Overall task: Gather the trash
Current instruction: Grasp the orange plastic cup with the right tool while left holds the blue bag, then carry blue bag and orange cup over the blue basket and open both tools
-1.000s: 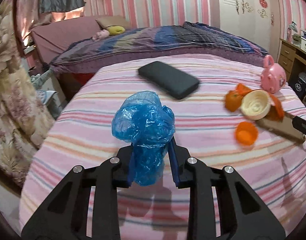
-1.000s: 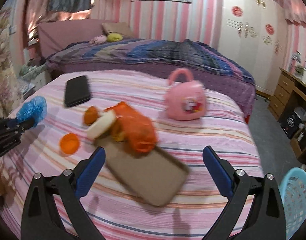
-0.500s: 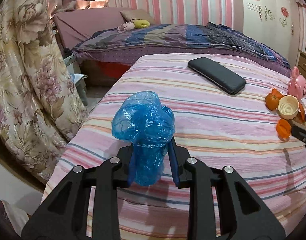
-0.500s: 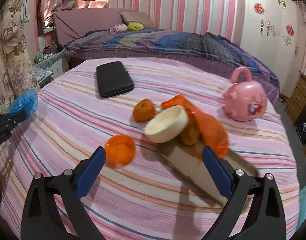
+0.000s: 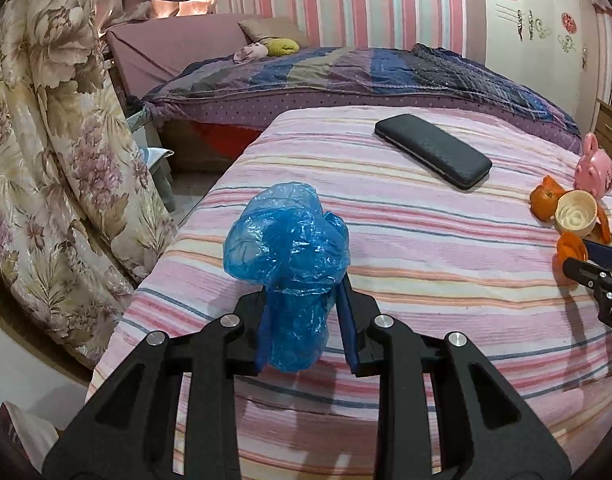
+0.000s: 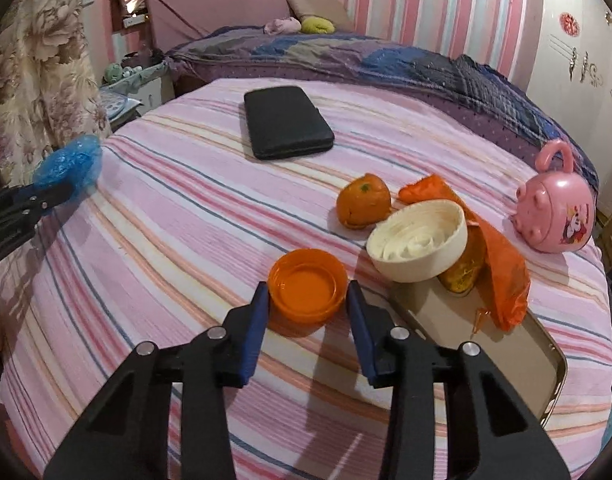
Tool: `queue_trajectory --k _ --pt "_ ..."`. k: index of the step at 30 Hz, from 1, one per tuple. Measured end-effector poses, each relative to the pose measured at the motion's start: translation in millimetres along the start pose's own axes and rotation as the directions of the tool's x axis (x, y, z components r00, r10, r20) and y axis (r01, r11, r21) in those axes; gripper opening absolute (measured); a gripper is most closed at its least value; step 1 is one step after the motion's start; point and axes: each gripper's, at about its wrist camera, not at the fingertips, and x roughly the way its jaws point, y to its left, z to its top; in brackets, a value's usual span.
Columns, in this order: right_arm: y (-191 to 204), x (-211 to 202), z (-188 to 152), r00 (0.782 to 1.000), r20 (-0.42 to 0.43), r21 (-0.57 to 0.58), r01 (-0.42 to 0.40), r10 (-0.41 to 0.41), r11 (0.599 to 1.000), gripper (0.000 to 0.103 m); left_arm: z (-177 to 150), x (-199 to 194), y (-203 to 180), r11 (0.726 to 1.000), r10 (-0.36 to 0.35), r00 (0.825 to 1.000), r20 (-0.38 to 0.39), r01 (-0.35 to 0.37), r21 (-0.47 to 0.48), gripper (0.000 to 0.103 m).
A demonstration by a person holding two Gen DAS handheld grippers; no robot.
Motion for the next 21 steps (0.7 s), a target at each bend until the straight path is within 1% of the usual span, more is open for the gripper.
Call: queue_trajectory --k 4,6,7,9,12,15,21 --pt "-1 -10 -8 0.999 0.038 0.013 0.011 -0.011 1.000 0.039 3 -7 -9 1.000 -0.008 1.000 0.010 0.008 0.005 0.027" --pt "0 -14 -8 0.999 0.045 0.014 0.016 -0.017 1.000 0.039 5 -14 -18 1.000 -0.014 1.000 0.023 0.014 0.016 0.027" --pt "-4 -21 -11 0.998 0.057 0.017 0.031 -0.032 0.999 0.039 6 -17 -23 1.000 -0.019 0.999 0.030 0.019 0.021 0.027" --pt "-8 -28 -9 0.997 0.061 0.020 0.038 -0.039 0.999 0.039 8 -23 -31 0.999 -0.027 0.999 0.042 0.026 0.028 0.027" --pt "-25 -48 -13 0.994 0.082 0.044 0.073 -0.076 0.996 0.039 11 -33 -48 0.998 -0.043 0.997 0.058 0.041 0.039 0.027" --pt "-36 -56 -16 0.992 0.091 0.064 0.086 -0.091 0.994 0.039 13 -41 -67 0.997 -0.058 0.996 0.062 0.055 0.047 0.027" --pt "-72 -82 -27 0.985 0.111 0.107 0.122 -0.134 0.987 0.039 16 -58 -108 0.993 -0.093 0.992 0.081 0.087 0.077 0.027"
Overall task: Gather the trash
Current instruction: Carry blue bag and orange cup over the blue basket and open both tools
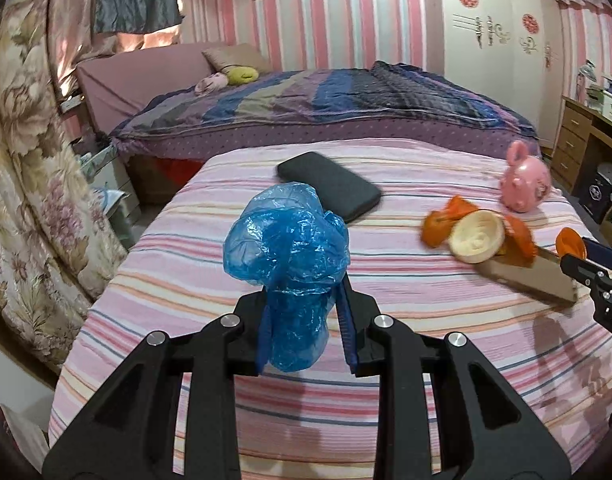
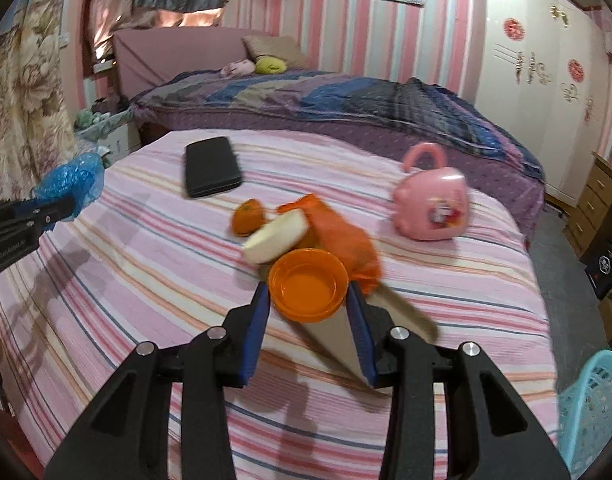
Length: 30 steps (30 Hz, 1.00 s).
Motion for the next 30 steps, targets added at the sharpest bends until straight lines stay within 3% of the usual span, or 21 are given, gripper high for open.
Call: queue_trajectory --k 19,30 --pt "-119 -65 -27 0.988 0.030 0.094 0.147 -0.151 0.985 0.039 2 -15 -115 0.994 -0.102 0.995 0.007 0.102 0.028 0.027" --pt "-204 -115 -53 0.968 0.048 0.175 0.236 -0.248 0.956 0.040 -9 -51 -198 0.972 -0.180 0.983 0.039 0.172 0.157 0.027"
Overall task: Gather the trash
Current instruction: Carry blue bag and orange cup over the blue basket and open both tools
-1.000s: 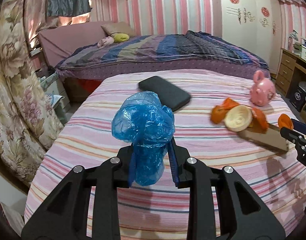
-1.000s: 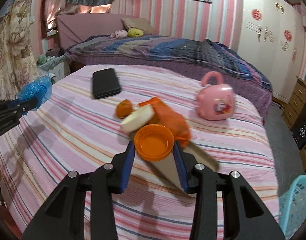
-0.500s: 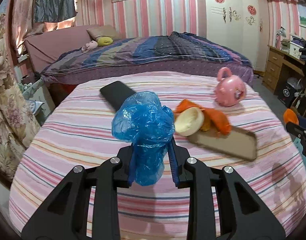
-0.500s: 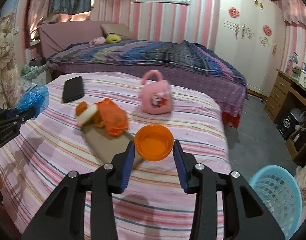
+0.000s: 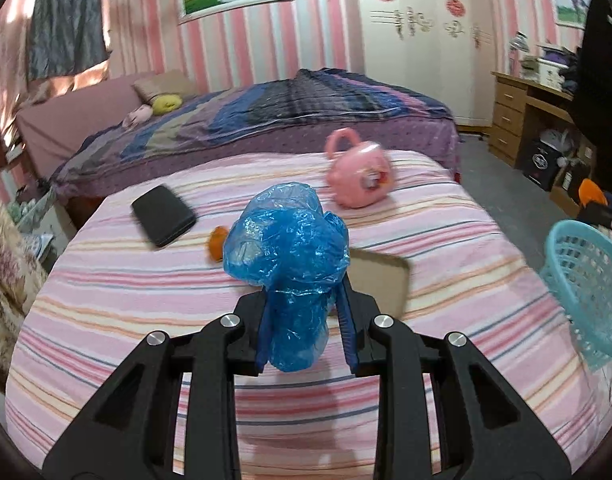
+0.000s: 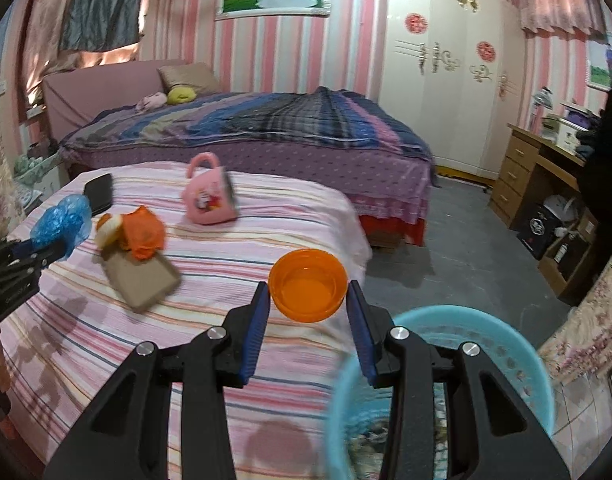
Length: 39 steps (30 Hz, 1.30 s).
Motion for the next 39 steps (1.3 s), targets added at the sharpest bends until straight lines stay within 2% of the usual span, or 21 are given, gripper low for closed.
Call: queue_trajectory --k 5,8,12,18,23,29,30,33,34,39 --pt "-59 -11 -15 0.996 -0.018 0.080 0.088 -0.087 0.993 0.040 9 -19 -47 0.996 -0.086 0.995 0.053 0.084 0.025 0.027" --pt "-77 -15 -20 0.993 -0.029 0.100 0.115 -0.112 0.988 0.040 11 -26 -80 0.987 -0.161 0.985 0.058 0.159 0.027 0.027" --pt "-122 -22 -37 0.983 -0.061 0.133 0.181 -0.174 0.975 0.040 11 -28 -123 0.974 -0.218 0.974 0.059 0.213 0.082 0.027" --pt "-171 -27 -55 0.973 -0.083 0.216 0.226 -0.213 0.950 0.040 5 -17 -181 0.956 -0.277 0.961 0.017 0.274 0.107 0.027" --pt "-189 -21 -71 0.970 -0.108 0.227 0.237 -0.217 0.945 0.040 -1 -7 -238 0.933 -0.319 0.948 -0.021 0.318 0.168 0.027" --pt "-202 -21 -81 0.969 -0.117 0.221 0.237 -0.216 0.946 0.039 3 14 -260 0.926 -0.344 0.936 -0.076 0.352 0.140 0.028" --pt "-202 -20 -81 0.970 -0.115 0.223 0.236 -0.215 0.946 0.039 4 16 -260 0.925 -0.348 0.934 -0.076 0.356 0.135 0.033" --pt "-201 -18 -83 0.970 -0.114 0.223 0.237 -0.216 0.946 0.039 7 19 -259 0.921 -0.353 0.931 -0.089 0.363 0.144 0.065" --pt "-201 -16 -84 0.969 -0.117 0.216 0.239 -0.218 0.947 0.039 7 19 -258 0.925 -0.343 0.936 -0.081 0.351 0.145 0.071" --pt "-192 -13 -79 0.968 -0.121 0.206 0.241 -0.219 0.948 0.039 13 22 -242 0.941 -0.312 0.948 -0.060 0.317 0.119 0.086"
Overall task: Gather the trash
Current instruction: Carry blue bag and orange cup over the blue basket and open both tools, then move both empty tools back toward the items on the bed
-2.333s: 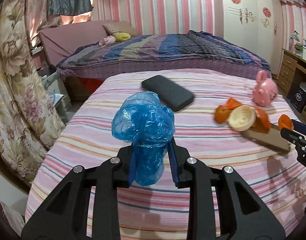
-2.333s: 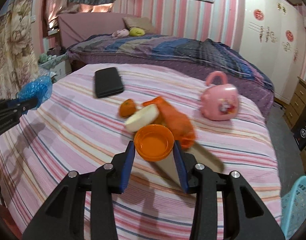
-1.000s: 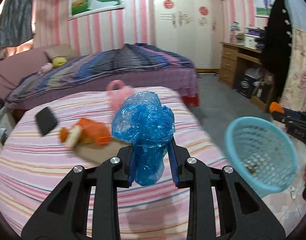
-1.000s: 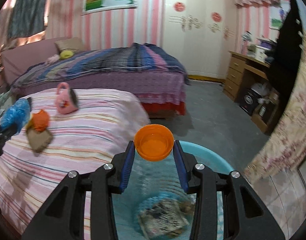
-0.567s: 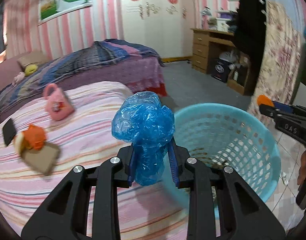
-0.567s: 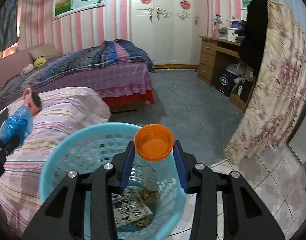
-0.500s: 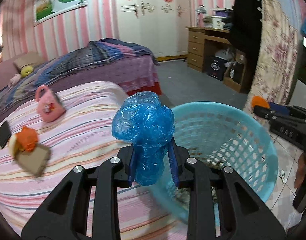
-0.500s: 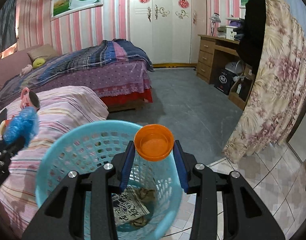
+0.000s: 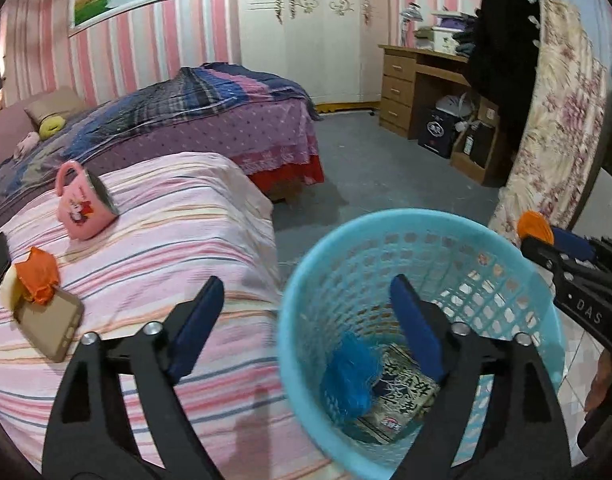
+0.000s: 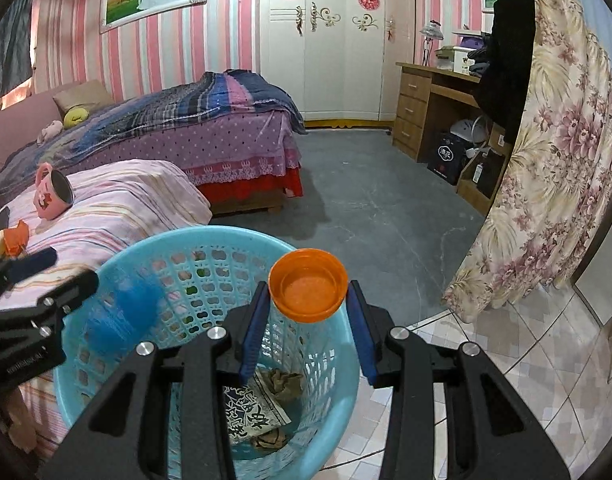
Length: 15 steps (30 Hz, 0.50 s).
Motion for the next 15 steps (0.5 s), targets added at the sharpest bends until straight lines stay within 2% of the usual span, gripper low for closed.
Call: queue_trajectory --k 3,9,10,12,15 --pt "3 0 1 1.000 -0.001 -0.002 -0.004 0.004 1.000 0.040 0 -4 14 0.999 0.039 0.999 0.016 -0.039 -0.012 0.092" --pt "12 2 3 1.000 0.002 0.005 -0.018 0.018 1.000 0.042 -2 -18 37 0.996 0.086 0.995 0.039 -0.086 -0.022 0.095" --pt "15 1 4 1.000 0.007 0.001 -0.009 0.009 1.000 0.046 -3 -21 41 0.995 0.093 0.995 0.045 -0.092 -0.024 0.095" --pt "25 0 5 1.000 0.017 -0.005 0.005 -0.005 1.000 0.070 -4 -27 49 0.994 0.106 0.993 0.055 -0.105 -0.027 0.096" --pt "34 1 7 1.000 0.016 -0.004 0.007 -0.007 1.000 0.074 -7 -35 63 0.992 0.125 0.990 0.063 -0.122 -0.040 0.097"
